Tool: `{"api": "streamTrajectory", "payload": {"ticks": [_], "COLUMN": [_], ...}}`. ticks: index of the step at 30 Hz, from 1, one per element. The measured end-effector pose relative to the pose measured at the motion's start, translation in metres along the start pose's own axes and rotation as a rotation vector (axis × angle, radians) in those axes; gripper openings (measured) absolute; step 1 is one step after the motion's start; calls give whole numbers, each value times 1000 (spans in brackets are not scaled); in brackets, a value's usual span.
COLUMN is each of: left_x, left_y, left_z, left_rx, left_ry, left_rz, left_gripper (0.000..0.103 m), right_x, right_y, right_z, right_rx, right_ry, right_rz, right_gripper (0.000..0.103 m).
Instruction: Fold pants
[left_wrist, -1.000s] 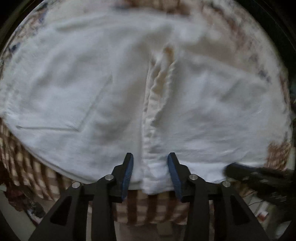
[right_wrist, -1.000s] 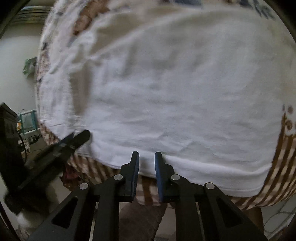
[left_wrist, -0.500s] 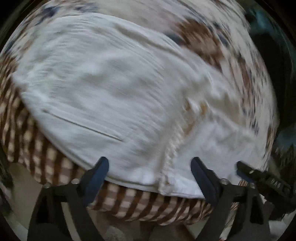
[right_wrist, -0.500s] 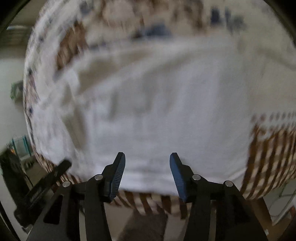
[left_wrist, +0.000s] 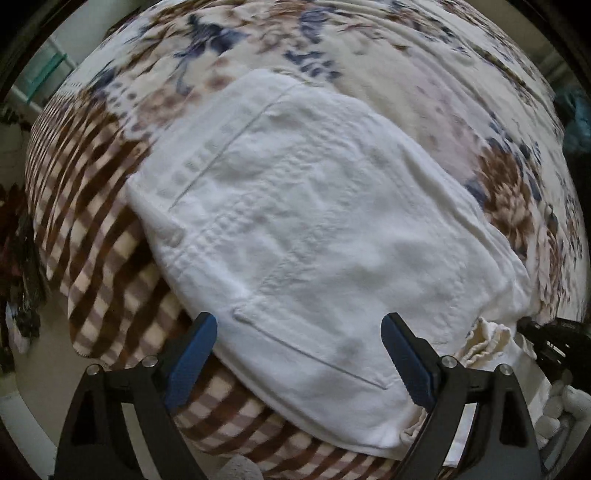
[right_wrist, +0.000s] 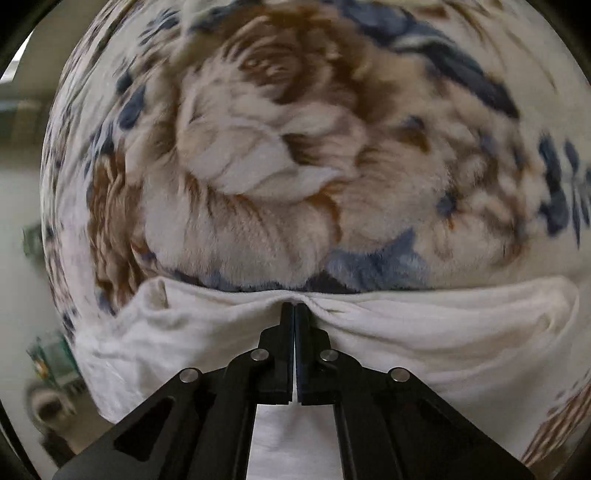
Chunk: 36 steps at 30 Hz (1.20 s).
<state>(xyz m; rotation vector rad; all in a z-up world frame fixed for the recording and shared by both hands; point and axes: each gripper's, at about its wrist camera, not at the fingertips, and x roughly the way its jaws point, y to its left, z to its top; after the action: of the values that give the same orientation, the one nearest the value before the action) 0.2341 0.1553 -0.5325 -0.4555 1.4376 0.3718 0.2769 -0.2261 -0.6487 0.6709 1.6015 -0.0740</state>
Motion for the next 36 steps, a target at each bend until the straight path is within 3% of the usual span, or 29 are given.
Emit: {"api": "streamTrajectory", "payload": {"ticks": [3,6,9,13,18,20,22,24,26,27,30,32,36], "left_x": [-5,-6,2,2,-6,-8,3,17,23,23,13,10,-8], "left_y": [18,40,57,81,114,139,167,186,199,203,202,190,191], "left_z": [-3,-4,-5,-9,-9,-13,-23,-31,-36,-36,-32,-32,-53], "left_rx": [-33,-93,-132,-159,-203,-299,-450,-568,-609,-618,-557,-532,-490], "left_ry": [-10,-19,-5,-35,-73,-77,-45,-28,-71,-108,-228,-256,-321], "left_rz": [12,24,43,73,34,-44,-154,-286,-351,-376,-351,-313,-290], "left_gripper": [91,91,91,91,91,91,90,89,89,85,39,36,35], "right_x": [-30,-27,10,26,16,-6,-28,-44,-59,-60,-53,-47,-46], "right_y": [7,34,59,64,70,79,79,75,63,54,33,14,-4], "right_z": [-10,-24,-21,10,15,3,-16,-38,-64,-79,-112,-128,-137], "right_rx": [-22,-105,-134,-39,-16,-59,-95,-124,-152,-169,-220,-211,-159], "right_ry": [-41,-15,-14,-150,-115,-124,-137,-137,-112,-97,-56,-39,-28], "right_rz": [98,135,59,27,56,70,52,32,-9,-29,-126,-230,-263], "right_gripper": [1,1,1,0,2,4,18,63,70,70,70,70,70]}}
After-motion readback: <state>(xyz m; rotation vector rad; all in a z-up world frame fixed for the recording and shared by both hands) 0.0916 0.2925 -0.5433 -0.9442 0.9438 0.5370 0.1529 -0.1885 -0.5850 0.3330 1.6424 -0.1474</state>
